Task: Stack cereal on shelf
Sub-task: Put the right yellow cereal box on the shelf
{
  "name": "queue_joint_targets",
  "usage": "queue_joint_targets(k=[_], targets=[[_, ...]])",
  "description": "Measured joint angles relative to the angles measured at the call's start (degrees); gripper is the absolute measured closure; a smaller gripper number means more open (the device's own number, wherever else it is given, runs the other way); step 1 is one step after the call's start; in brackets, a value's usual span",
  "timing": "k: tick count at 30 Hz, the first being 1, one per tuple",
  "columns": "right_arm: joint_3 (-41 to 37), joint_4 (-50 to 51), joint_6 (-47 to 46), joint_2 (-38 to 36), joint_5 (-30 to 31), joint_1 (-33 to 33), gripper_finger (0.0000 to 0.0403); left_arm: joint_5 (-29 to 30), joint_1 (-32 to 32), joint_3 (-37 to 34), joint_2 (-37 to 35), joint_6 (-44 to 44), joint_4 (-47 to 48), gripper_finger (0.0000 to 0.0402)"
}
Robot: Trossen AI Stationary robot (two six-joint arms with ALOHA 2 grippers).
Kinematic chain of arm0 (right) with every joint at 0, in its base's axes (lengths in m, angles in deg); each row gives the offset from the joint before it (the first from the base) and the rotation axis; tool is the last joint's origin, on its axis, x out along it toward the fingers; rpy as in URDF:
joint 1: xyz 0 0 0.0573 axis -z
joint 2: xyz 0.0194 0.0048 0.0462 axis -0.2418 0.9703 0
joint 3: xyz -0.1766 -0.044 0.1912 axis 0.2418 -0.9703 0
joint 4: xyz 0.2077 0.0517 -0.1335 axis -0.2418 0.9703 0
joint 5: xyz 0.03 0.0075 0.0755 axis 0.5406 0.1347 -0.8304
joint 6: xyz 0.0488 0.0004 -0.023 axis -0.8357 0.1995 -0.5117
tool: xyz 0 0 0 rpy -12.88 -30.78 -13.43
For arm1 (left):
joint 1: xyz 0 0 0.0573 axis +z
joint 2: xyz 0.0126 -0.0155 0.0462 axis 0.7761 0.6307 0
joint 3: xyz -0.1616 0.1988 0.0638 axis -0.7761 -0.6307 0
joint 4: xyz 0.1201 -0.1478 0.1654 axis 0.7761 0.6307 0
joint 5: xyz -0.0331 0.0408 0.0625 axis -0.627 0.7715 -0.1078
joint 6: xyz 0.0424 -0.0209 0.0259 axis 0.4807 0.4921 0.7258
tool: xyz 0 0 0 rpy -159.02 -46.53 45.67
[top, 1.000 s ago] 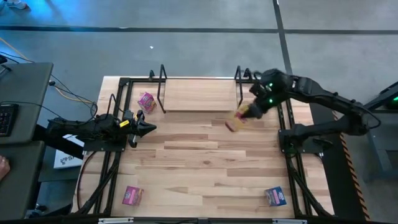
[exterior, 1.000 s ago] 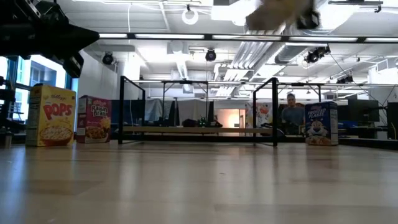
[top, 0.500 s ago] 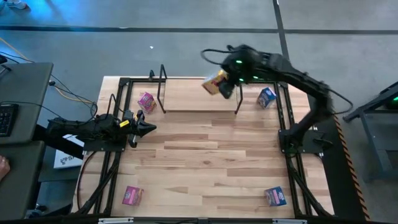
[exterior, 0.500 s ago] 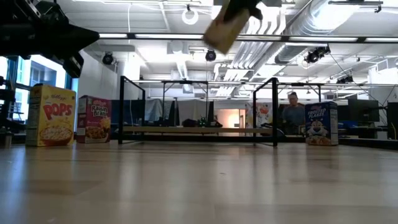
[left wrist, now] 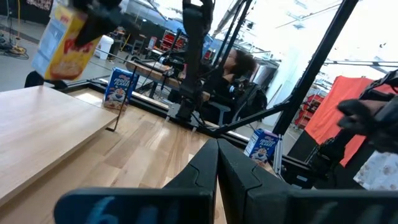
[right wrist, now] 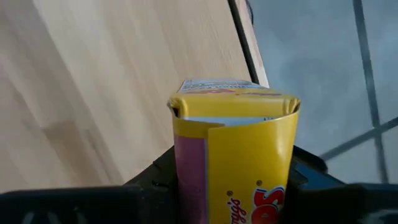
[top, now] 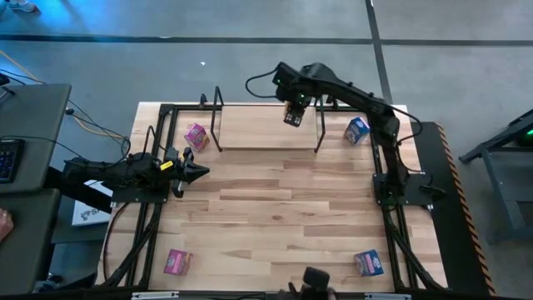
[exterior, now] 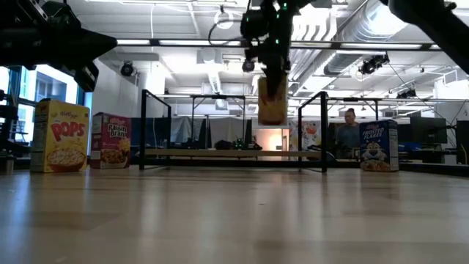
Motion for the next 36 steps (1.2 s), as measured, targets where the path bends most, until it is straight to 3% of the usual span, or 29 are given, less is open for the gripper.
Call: queue_joint_targets(k=[17,23,36], targets=[[-0.3,0.7,18.3,7.5,-4.7,5.5,0.0276,0.0,0.0,0.0,0.0,0.0,0.0,0.0401],[-0.3,-2.6,18.8,7.7,-5.7,5.8,0.0276,0.0,0.0,0.0,0.0,0.0,0.0,0.0402],[-0.3,-0.2,18.4,7.7,-5.9,7.6,0.0276,0.0,0.0,0.0,0.0,0.0,0.0,0.0401]])
